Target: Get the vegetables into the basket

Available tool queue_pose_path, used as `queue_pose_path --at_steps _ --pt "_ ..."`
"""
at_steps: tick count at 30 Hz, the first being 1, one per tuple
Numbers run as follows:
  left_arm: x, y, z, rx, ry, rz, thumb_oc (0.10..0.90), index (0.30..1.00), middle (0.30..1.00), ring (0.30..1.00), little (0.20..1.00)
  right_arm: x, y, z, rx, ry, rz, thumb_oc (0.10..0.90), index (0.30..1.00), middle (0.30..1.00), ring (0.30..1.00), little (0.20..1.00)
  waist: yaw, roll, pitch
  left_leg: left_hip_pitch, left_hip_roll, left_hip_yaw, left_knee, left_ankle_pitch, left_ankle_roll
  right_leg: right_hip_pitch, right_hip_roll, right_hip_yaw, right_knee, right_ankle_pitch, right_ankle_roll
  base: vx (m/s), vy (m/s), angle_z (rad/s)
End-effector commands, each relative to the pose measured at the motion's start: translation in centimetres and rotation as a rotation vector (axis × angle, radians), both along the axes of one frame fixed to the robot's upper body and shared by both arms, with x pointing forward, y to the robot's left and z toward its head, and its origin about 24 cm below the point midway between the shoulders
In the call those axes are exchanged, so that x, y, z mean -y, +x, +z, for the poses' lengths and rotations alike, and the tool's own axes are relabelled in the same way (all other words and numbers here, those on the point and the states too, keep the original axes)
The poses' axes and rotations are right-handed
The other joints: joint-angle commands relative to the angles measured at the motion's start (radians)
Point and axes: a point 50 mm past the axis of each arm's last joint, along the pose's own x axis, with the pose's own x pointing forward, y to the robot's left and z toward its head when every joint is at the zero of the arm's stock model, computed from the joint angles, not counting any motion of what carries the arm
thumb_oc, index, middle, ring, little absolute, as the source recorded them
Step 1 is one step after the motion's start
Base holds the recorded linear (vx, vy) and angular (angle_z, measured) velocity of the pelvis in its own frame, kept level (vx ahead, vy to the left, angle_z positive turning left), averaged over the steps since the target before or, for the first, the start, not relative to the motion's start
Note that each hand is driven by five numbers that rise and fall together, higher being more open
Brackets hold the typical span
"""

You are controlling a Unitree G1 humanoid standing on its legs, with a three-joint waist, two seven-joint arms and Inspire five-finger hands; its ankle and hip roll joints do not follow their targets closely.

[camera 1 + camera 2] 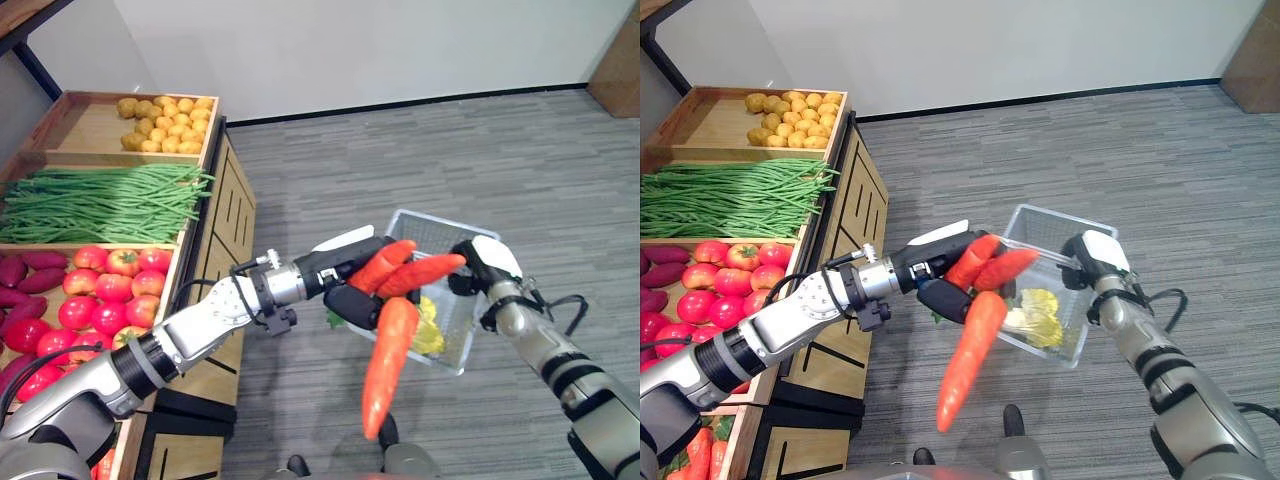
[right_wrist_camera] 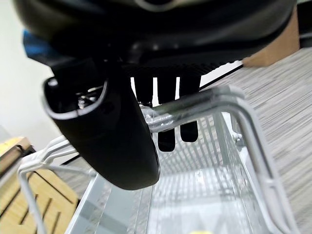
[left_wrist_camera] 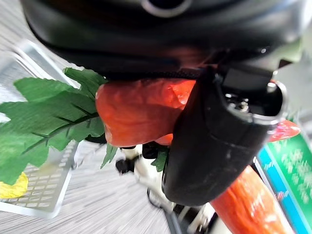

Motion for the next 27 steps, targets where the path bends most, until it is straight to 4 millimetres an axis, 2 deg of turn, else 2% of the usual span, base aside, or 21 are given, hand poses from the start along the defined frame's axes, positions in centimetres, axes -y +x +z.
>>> queue_pose_path --at_steps 1,9,13,17,18,19,23,27 --pt "1.6 0.1 4.1 0.229 -0.064 -0.094 0.400 0.300 0.300 0.300 0.300 -1.1 4.6 9.9 0.328 0.088 0.041 0.400 0.300 0.300 0.300 0.300 0.025 -0.030 -0.022 -0.039 0.057 -0.046 0.001 0.033 -0.075 0.065 -0.077 -0.069 0.000 -0.093 0.122 0.00 0.000 0.00" --pt "3.1 -0.3 2.7 0.368 0.095 -0.162 0.400 0.300 0.300 0.300 0.300 -2.8 6.1 12.4 0.416 0.209 0.037 0.400 0.300 0.300 0.300 0.300 0.031 -0.022 -0.026 -0.044 0.054 -0.061 0.001 0.030 -0.075 0.071 -0.079 -0.084 0.000 -0.098 0.121 0.00 0.004 0.03" --pt "3.3 0.4 0.8 0.366 0.155 -0.127 0.400 0.300 0.300 0.300 0.300 -5.1 6.5 13.7 0.451 0.325 0.108 0.400 0.300 0.300 0.300 0.300 0.027 -0.026 -0.027 -0.046 0.054 -0.063 0.001 0.028 -0.074 0.068 -0.078 -0.083 0.000 -0.098 0.118 0.00 0.000 0.00" --pt "3.3 1.0 -0.3 0.364 0.180 -0.088 0.400 0.300 0.300 0.300 0.300 -6.7 6.6 13.8 0.431 0.357 0.165 0.400 0.300 0.300 0.300 0.300 0.021 -0.031 -0.028 -0.044 0.055 -0.060 0.001 0.026 -0.074 0.068 -0.077 -0.078 0.000 -0.099 0.117 0.00 0.000 0.00" --pt "3.4 1.4 -1.0 0.397 0.231 -0.078 0.400 0.300 0.300 0.300 0.300 -7.9 6.7 13.9 0.416 0.368 0.209 0.400 0.300 0.300 0.300 0.300 0.016 -0.034 -0.030 -0.041 0.054 -0.055 0.001 0.025 -0.074 0.066 -0.076 -0.075 0.000 -0.099 0.116 0.00 0.000 0.00" --pt "3.5 1.5 -1.1 0.398 0.230 -0.078 0.400 0.300 0.300 0.300 0.300 -7.9 6.7 13.9 0.416 0.368 0.209 0.400 0.300 0.300 0.300 0.300 0.017 -0.034 -0.030 -0.041 0.054 -0.054 0.001 0.024 -0.074 0.066 -0.076 -0.074 0.000 -0.099 0.116 0.00 0.000 0.00" --pt "3.4 2.9 -2.4 0.537 0.376 -0.039 0.400 0.300 0.300 0.300 0.300 -10.4 6.6 14.3 0.397 0.367 0.313 0.400 0.300 0.300 0.300 0.300 0.003 -0.038 -0.026 -0.038 0.054 -0.047 0.001 0.021 -0.075 0.062 -0.076 -0.067 0.000 -0.096 0.116 0.00 0.000 0.00" --pt "3.1 3.8 -3.6 0.545 0.430 0.013 0.400 0.300 0.300 0.300 0.300 -11.5 6.5 14.5 0.381 0.362 0.367 0.400 0.300 0.300 0.300 0.300 0.001 -0.042 -0.025 -0.038 0.054 -0.045 0.001 0.021 -0.075 0.061 -0.077 -0.065 0.000 -0.097 0.115 0.00 0.000 0.00"
